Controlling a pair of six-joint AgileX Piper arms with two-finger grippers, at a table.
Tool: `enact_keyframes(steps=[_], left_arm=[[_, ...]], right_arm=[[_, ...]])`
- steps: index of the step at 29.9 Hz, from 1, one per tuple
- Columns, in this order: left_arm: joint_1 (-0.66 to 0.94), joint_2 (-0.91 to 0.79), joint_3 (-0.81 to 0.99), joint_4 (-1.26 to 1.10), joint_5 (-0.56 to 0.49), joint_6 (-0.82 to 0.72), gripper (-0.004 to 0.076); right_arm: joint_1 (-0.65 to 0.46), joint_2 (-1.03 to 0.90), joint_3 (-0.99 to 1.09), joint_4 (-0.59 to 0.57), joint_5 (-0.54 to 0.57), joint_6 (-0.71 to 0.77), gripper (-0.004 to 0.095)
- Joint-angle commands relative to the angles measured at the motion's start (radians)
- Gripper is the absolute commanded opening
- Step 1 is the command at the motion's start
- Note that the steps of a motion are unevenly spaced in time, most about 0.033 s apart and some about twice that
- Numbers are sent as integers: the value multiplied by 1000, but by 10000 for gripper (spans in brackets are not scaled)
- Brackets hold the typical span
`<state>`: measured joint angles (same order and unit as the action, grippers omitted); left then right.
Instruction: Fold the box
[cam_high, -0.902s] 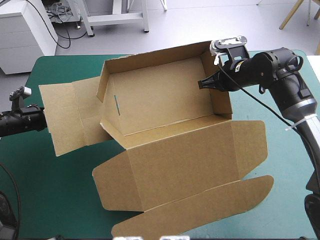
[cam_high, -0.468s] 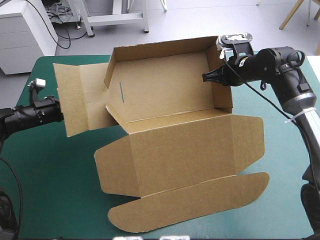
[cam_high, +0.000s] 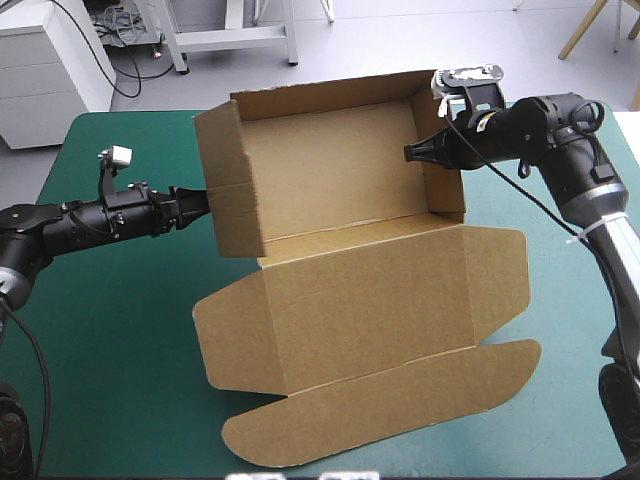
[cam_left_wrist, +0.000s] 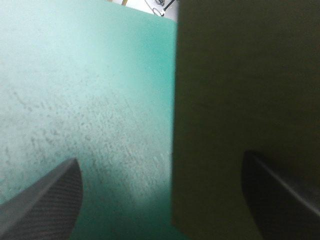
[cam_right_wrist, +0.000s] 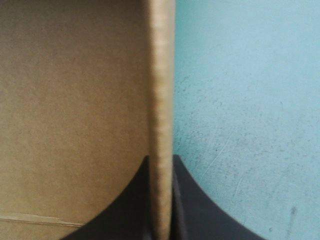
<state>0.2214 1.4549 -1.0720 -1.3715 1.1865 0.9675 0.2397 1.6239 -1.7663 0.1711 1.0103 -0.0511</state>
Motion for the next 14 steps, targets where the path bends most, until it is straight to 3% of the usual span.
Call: enact_keyframes(steps=[1,14], left_arm=[[-32,-73,-65,-99,116,5,611],[-158,-94,-99,-136,114,-3,611]], right_arm=[[-6,-42,-32,12,-65,0,-4],[-2,-42,-30,5,-58,4,-4]])
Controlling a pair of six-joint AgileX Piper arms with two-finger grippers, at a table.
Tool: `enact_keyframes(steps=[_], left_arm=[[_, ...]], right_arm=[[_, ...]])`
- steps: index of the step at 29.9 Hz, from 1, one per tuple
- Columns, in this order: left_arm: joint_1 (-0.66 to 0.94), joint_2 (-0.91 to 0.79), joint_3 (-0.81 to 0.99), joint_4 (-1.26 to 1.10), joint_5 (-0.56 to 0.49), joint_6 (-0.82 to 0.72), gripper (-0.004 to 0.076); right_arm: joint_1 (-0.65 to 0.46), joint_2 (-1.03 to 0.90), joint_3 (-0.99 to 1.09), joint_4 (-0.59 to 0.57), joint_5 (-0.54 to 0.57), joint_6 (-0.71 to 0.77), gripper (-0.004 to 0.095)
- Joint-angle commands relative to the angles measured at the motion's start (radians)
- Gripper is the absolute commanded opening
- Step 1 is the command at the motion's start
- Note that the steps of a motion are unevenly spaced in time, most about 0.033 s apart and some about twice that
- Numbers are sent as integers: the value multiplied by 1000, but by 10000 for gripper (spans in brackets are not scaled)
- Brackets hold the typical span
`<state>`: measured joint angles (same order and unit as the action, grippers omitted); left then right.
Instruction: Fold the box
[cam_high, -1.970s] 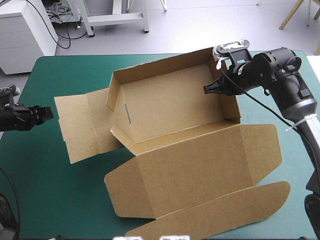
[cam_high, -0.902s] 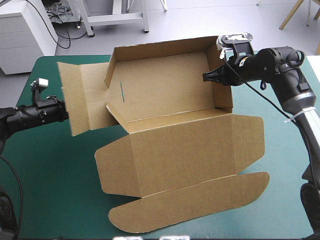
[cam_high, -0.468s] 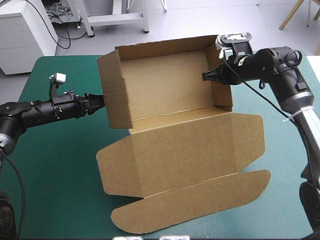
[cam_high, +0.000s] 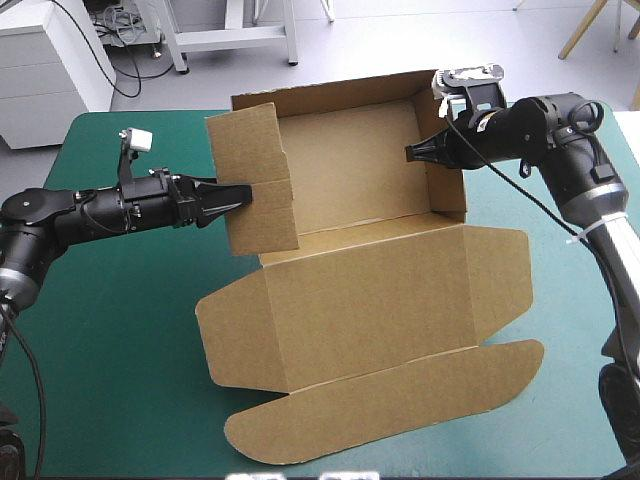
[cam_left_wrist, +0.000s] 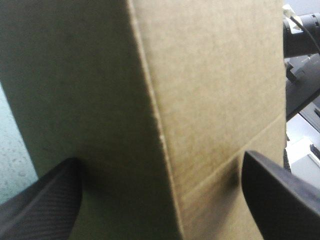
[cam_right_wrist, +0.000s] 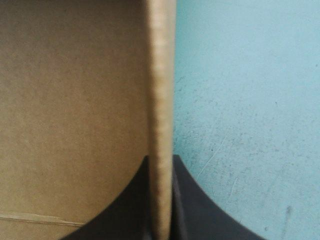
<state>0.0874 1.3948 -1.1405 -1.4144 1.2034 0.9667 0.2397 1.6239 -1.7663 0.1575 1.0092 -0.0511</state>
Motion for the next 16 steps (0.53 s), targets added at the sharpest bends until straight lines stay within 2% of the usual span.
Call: enact_keyframes(steps=[1,5,9,13,16], left_arm=[[-26,-34,-31,-93,88,-3,611],[-26,-34,-31,-96,83,-6,611],[-26,-34,-37,-36,46,-62,611],[-64,-47,-71,151,-108,-201,611],[-131,-63,-107,381,-235,-388,611]], right_arm=[[-2,-42,-30,19,-55,4,-4],[15,-42,-30,6,-55,15,-4],[59,-42,-30,-72,-57,76,-4],[106,-44,-30,-164,-59,148,-4],[129,-46,-30,-205,-59,190,-4]])
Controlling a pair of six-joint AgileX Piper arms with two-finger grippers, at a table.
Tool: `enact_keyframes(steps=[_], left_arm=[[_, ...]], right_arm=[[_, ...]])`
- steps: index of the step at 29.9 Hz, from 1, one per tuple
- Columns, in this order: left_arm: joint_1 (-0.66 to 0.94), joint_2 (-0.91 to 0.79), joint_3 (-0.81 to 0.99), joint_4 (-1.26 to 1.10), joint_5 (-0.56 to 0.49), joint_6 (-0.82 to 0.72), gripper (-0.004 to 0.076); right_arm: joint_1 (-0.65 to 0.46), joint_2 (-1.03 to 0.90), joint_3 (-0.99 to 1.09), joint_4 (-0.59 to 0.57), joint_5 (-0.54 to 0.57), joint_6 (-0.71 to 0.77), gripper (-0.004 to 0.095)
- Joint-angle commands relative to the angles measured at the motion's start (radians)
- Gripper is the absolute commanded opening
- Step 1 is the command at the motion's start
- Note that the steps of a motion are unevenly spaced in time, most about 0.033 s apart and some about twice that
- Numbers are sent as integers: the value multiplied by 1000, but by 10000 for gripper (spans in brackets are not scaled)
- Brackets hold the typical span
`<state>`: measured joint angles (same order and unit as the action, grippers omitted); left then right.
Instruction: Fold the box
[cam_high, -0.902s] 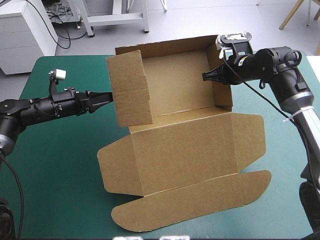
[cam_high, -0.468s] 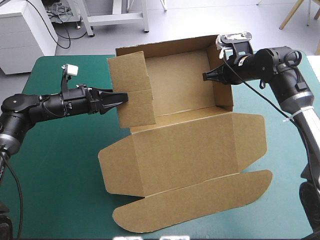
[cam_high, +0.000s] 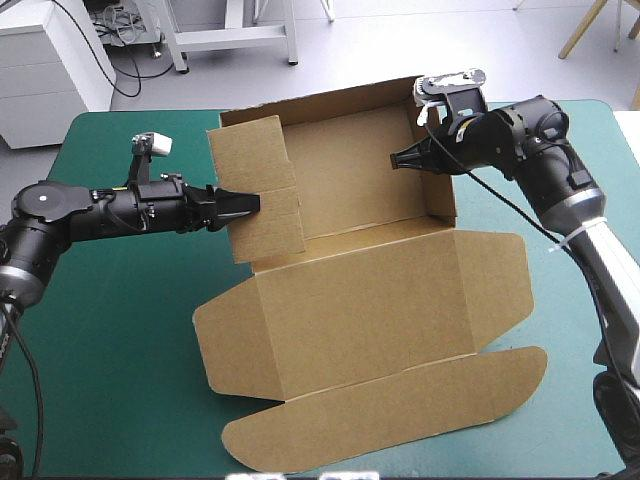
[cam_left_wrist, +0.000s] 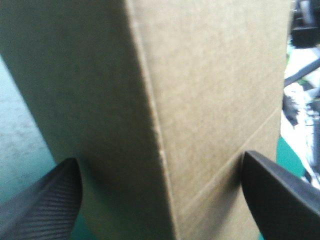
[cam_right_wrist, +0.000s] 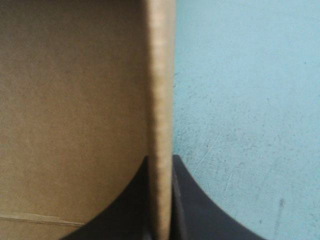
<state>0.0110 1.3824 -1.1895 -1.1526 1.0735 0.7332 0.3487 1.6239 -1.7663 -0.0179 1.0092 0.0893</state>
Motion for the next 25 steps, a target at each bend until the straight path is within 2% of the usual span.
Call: enact_keyframes(steps=[1,5,8,17,25], left_arm=[[-77,-56,-63,191,-142,-207,611],[-177,-66,-65,395,-324,-430,611],[-228,-66,-65,467,-406,-533,611],[-319,-60,-65,682,-508,-756,611],[-339,-60,-65,766,-533,-830,611]], right_arm=[[26,-46,-30,-34,-61,57,-4],[62,-53,-30,-92,-65,98,-4],[93,-62,-30,-154,-65,138,-4],[118,-75,-30,-199,-55,175,-4],[146,-75,-30,-234,-50,208,-4]])
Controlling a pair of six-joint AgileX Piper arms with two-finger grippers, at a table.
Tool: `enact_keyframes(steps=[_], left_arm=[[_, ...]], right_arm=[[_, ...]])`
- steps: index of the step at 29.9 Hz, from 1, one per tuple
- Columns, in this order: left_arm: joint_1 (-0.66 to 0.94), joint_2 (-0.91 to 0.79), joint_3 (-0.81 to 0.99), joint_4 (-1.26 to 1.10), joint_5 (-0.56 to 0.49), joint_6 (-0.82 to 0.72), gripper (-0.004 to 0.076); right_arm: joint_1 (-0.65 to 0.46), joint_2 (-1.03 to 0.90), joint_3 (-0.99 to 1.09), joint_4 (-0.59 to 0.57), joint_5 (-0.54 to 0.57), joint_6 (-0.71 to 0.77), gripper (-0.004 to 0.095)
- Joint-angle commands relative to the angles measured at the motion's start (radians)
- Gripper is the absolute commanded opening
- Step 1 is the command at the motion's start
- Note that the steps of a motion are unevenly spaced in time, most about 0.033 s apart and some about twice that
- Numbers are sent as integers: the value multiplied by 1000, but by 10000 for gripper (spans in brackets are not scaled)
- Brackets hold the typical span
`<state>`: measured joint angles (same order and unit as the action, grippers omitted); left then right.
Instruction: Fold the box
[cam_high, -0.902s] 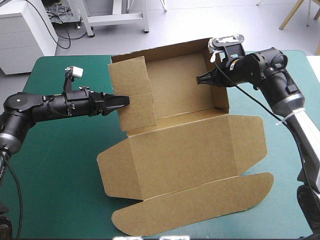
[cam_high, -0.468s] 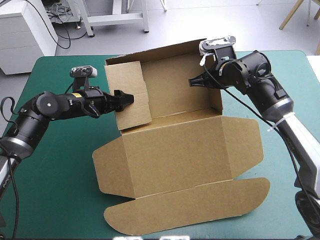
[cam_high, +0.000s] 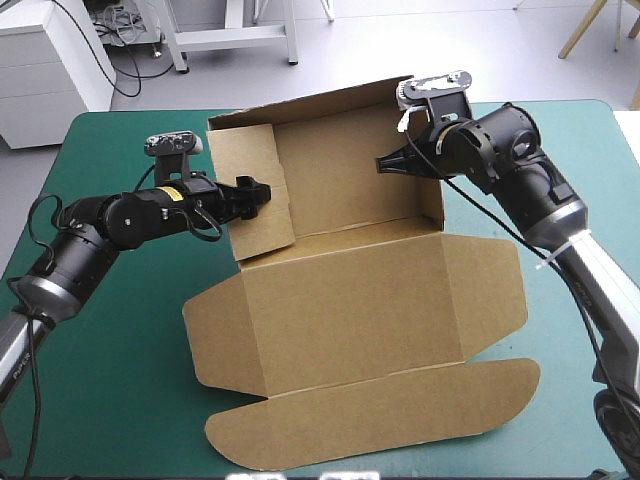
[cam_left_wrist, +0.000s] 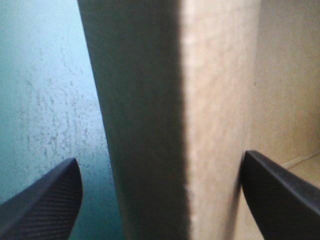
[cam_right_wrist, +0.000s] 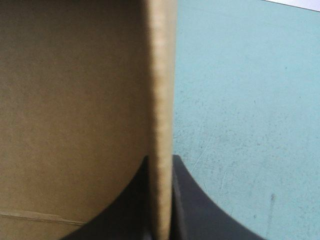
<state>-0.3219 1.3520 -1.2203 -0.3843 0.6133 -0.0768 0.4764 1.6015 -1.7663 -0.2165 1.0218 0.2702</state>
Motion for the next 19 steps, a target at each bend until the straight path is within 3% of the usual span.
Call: enact_keyframes(steps=[1,9,13,16,19], left_arm=[[-6,-30,-34,-3,-75,-18,611],[-55,-30,-34,9,-100,-21,607],[-63,-30,-34,30,-105,-58,559],[-63,-30,-34,41,-107,-66,479],[-63,-30,-34,41,-128,-66,316]], right_arm=[[29,-53,-30,-54,-63,36,-4],[84,-53,-30,-138,-66,114,-4],[89,-53,-30,-155,-64,131,-4],[89,-53,-30,-155,-66,143,-4],[89,-53,-30,-155,-66,150,-4]])
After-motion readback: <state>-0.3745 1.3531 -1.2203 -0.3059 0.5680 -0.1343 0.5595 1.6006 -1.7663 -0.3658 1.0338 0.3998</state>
